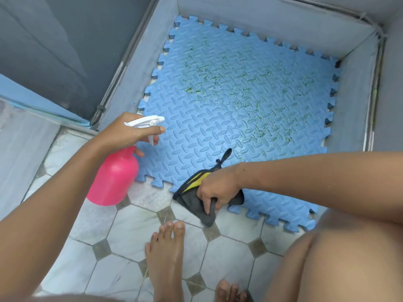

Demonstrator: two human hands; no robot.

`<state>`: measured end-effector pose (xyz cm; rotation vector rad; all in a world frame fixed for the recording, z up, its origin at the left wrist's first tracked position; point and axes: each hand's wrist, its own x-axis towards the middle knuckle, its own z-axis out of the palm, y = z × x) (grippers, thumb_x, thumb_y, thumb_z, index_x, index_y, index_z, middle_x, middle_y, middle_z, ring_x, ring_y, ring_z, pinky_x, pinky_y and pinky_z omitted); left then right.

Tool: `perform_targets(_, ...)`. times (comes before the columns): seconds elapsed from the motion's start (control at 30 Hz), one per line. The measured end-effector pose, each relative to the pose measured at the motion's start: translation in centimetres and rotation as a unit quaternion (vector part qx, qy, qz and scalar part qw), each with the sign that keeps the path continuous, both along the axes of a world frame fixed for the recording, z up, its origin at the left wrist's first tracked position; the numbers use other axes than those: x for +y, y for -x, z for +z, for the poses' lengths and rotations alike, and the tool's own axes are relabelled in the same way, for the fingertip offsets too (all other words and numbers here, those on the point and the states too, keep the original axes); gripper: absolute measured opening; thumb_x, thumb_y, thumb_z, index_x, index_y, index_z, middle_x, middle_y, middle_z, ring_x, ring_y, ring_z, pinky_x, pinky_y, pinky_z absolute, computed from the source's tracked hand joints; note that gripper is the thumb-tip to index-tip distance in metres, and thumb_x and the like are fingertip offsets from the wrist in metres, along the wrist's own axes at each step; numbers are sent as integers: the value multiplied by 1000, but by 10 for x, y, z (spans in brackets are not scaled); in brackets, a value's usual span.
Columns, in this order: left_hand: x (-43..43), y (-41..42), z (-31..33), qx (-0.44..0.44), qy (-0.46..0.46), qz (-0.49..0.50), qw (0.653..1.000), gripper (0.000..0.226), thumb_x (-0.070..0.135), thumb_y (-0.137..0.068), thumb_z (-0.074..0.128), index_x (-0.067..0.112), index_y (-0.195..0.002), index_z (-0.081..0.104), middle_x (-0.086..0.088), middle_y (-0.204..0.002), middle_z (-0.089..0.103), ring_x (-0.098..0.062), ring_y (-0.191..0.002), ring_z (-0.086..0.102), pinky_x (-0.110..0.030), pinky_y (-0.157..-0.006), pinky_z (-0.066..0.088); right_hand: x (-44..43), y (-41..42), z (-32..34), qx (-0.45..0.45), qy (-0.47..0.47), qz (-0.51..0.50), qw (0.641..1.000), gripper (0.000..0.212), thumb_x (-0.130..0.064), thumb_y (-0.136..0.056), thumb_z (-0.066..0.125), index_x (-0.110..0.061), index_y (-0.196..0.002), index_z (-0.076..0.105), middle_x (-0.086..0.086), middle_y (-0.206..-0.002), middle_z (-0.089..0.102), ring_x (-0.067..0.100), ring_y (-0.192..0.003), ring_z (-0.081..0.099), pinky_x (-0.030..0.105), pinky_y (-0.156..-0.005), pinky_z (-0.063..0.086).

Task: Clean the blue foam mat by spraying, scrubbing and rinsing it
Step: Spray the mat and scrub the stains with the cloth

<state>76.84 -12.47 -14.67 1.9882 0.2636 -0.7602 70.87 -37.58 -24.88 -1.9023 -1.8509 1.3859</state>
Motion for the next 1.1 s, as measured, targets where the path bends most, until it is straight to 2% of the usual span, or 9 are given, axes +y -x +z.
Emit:
perform_targets(0.2, -16, -21, 2, 2, -11, -110, 994, 49, 42, -84, 80, 1, -110, 72, -21, -95, 74, -8, -71, 69, -39, -60, 58, -76, -63, 15, -30, 61, -215, 974, 36, -16, -72, 78, -32, -104, 80, -9, -90, 69, 9, -80, 60, 7, -66, 36)
perform_targets(0.43, -72, -53, -2, -28, -17, -229, 973, 37, 49, -82, 80, 13, -88, 75, -11, -85, 75, -11, -73, 65, -42, -61, 62, -190, -97, 31, -129, 151, -465, 863, 29, -21, -76, 81, -40, -98, 79, -5, -87, 71, 16, -78, 61, 29, -73, 48)
perform_targets(0.5, -95, -54, -9, -41, -16, -265, 963, 37, 50, -82, 79, 13, -84, 75, -9, -82, 75, -10, -71, 64, -40, -60, 62, -223, -85, 33, -143, 88, -609, 775, 23, -14, -82, 77, -30, -99, 78, -6, -83, 69, 10, -74, 59, 22, -69, 44)
perform_targets(0.6, -127, -47, -26, -48, -25, -333, 941, 39, 55, -76, 82, 18, -71, 71, 0, -68, 70, -8, -61, 59, -33, -58, 56, -266, -71, 36, -153, -75, -842, 512, 19, -3, -90, 67, -19, -99, 70, -11, -81, 63, -7, -67, 55, 14, -68, 43)
perform_targets(0.67, -144, -38, -41, -56, -41, -383, 921, 48, 60, -65, 84, 19, -64, 61, 6, -58, 59, -12, -55, 52, -31, -59, 44, -282, -74, 40, -153, -98, -885, 430, 18, -3, -92, 63, -19, -100, 67, -2, -88, 65, -2, -75, 57, 17, -72, 45)
perform_targets(0.77, -167, -28, -56, -52, -65, -434, 897, 46, 52, -64, 88, 17, -65, 59, 5, -57, 62, -14, -53, 54, -27, -58, 41, -280, -74, 43, -145, -76, -876, 454, 19, -4, -92, 64, -20, -101, 67, 2, -99, 66, 12, -90, 58, 24, -82, 44)
perform_targets(0.9, -187, -26, -53, -76, -55, -411, 907, 48, 47, -65, 90, 16, -61, 54, 5, -51, 54, -14, -46, 50, -26, -53, 39, -265, -65, 36, -187, 64, -786, 586, 37, -14, -90, 71, -17, -123, 55, 3, -109, 61, 21, -103, 54, 31, -87, 44)
perform_targets(1.0, -188, -31, -49, -84, -27, -418, 904, 47, 59, -57, 86, 20, -63, 59, 9, -55, 56, -10, -53, 50, -28, -57, 39, -267, -62, 37, -153, 129, -776, 598, 31, -16, -85, 76, -14, -107, 54, 1, -86, 54, 25, -83, 55, 34, -67, 51)
perform_targets(1.1, -179, -31, -49, -63, -20, -396, 916, 46, 58, -62, 83, 16, -64, 64, 4, -54, 66, -11, -51, 55, -29, -60, 43, -261, -65, 44, -50, 196, -754, 625, 30, -15, -79, 83, -15, -95, 58, 7, -86, 61, 26, -67, 66, 36, -57, 61)
